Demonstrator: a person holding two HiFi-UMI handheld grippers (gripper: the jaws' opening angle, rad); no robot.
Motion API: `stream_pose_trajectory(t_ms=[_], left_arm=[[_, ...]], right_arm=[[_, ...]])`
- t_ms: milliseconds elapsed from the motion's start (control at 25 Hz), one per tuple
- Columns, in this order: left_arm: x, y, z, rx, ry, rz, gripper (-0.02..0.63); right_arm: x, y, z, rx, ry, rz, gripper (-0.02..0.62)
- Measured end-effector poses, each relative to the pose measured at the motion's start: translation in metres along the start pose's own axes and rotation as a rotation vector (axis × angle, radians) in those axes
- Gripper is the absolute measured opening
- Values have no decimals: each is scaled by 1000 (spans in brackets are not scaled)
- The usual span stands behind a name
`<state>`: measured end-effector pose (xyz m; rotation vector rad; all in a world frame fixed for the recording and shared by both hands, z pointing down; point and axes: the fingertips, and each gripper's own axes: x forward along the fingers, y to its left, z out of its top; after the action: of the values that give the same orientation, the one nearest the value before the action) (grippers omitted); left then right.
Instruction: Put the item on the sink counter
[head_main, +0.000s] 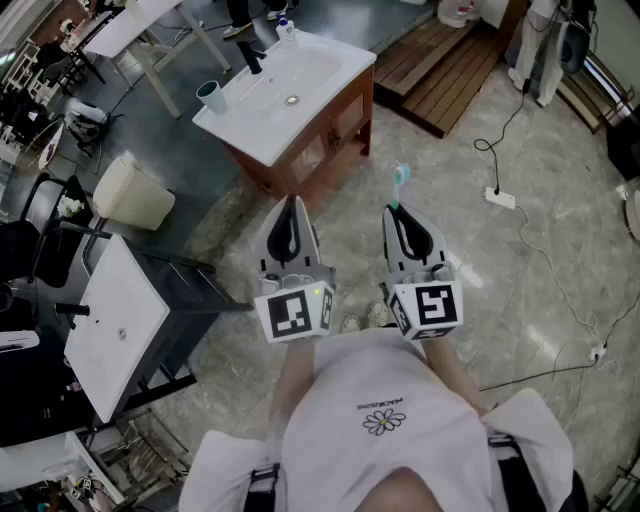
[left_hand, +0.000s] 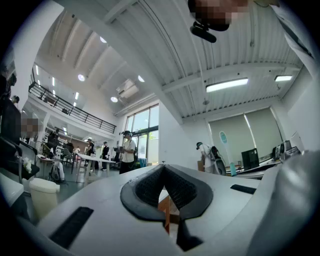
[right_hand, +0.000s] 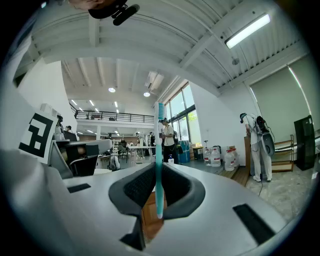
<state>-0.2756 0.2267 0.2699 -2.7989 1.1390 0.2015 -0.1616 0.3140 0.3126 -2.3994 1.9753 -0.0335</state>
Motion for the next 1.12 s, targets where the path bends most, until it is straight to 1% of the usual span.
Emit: stream_pose_trajectory(t_ms=[320, 680, 800, 1000, 1120], left_arm=[[5, -5, -6, 7, 15, -3, 17], [13, -6, -10, 22, 34, 16, 17], [20, -10, -10, 31, 35, 19, 17], [32, -21, -15, 47, 33, 20, 17], [33, -24, -18, 51, 26, 36, 17]], right_arm=[[2, -5, -7, 3, 17, 9, 37], [6, -17, -12, 62, 9, 15, 37], [12, -28, -14, 50, 12, 20, 37], [22, -47, -17, 3, 17, 17, 37], [28, -59, -22, -20, 23, 19, 37]])
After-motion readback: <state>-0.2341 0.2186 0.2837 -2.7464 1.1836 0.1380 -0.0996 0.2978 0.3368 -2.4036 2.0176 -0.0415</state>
